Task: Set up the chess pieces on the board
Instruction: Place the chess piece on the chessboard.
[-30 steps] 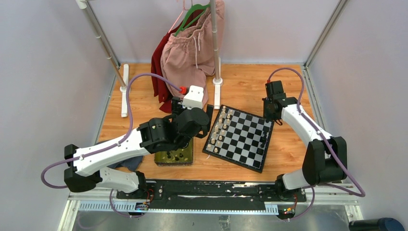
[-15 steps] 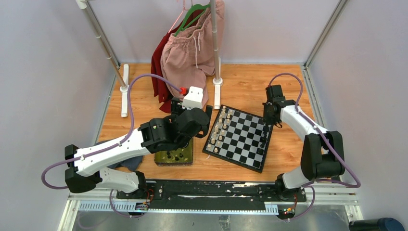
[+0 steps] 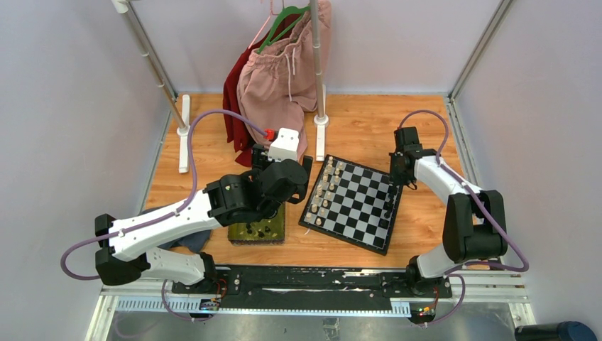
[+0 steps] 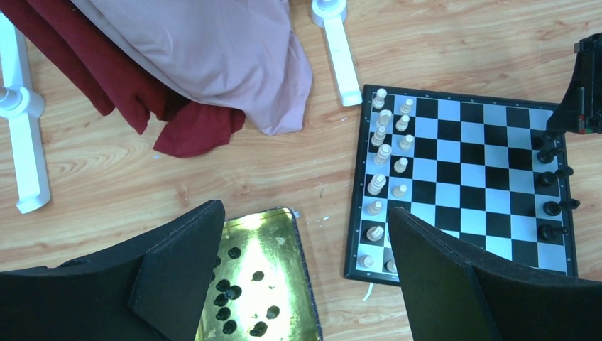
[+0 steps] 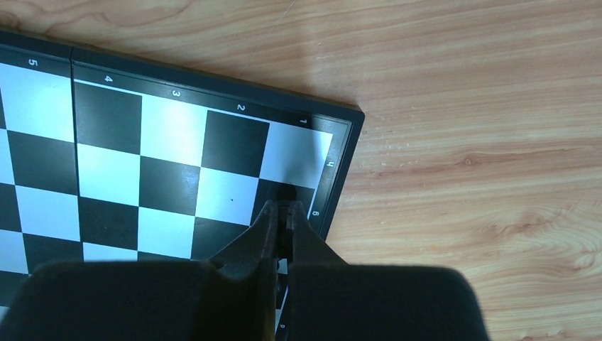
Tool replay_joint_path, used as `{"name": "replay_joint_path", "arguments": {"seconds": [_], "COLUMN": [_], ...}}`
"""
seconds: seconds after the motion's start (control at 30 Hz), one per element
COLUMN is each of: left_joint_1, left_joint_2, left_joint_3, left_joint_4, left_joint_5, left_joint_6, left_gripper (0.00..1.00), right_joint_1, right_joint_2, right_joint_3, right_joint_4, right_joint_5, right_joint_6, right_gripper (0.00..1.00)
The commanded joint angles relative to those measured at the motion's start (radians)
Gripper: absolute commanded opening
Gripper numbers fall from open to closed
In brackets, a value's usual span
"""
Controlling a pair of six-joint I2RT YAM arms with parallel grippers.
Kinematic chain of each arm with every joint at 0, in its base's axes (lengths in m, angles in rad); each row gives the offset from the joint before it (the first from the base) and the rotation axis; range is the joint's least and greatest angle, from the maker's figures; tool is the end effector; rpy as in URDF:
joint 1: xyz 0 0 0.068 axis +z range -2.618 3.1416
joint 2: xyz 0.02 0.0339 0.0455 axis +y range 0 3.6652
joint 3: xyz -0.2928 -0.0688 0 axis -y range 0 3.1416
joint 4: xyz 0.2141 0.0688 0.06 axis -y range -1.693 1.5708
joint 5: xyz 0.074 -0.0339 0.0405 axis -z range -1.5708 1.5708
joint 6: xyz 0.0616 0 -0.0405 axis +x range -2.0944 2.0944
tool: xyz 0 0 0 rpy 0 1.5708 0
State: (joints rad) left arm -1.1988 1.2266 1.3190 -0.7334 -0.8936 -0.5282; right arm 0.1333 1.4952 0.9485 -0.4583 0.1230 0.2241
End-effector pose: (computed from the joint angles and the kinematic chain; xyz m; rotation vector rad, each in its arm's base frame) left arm 0.1244 -0.1867 0.4013 0.1944 1.9476 -0.1331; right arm 0.2829 0.0303 0.2313 0.1622 2.5590 -0.0229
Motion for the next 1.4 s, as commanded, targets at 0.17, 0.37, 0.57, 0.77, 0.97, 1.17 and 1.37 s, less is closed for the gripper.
{"name": "replay_joint_path", "arguments": {"seconds": [0.17, 0.37, 0.57, 0.77, 0.97, 1.17, 1.37], "left_joint_1": [0.013, 0.016, 0.019, 0.024, 0.025, 0.025, 0.025], "left_joint_2": [-0.019, -0.014, -0.009, -0.006, -0.003, 0.002, 0.004], "left_joint_3": [-0.013, -0.015, -0.015, -0.01, -0.013, -0.011, -0.011], "left_joint_4": [0.014, 0.015, 0.022, 0.025, 0.026, 0.026, 0.025], "left_joint_5": [-0.004, -0.002, 0.005, 0.008, 0.014, 0.019, 0.021], "left_joint_6": [0.008, 0.011, 0.015, 0.023, 0.021, 0.019, 0.016], "left_gripper": [0.91, 0.91, 0.91, 0.91, 0.91, 0.91, 0.91], "right_joint_1": [-0.021, -0.022, -0.024, -0.024, -0.023, -0.022, -0.022], "right_joint_2": [0.037, 0.053, 0.059, 0.061, 0.059, 0.053, 0.039], "right_joint_3": [-0.016, -0.018, -0.022, -0.02, -0.027, -0.025, -0.013], "right_joint_4": [0.019, 0.025, 0.027, 0.025, 0.022, 0.019, 0.01], "right_joint_5": [-0.017, -0.019, -0.017, -0.017, -0.026, -0.029, -0.024], "right_joint_6": [0.014, 0.015, 0.014, 0.018, 0.021, 0.021, 0.021], "right_gripper": [0.0, 0.0, 0.04, 0.12, 0.17, 0.21, 0.26]}}
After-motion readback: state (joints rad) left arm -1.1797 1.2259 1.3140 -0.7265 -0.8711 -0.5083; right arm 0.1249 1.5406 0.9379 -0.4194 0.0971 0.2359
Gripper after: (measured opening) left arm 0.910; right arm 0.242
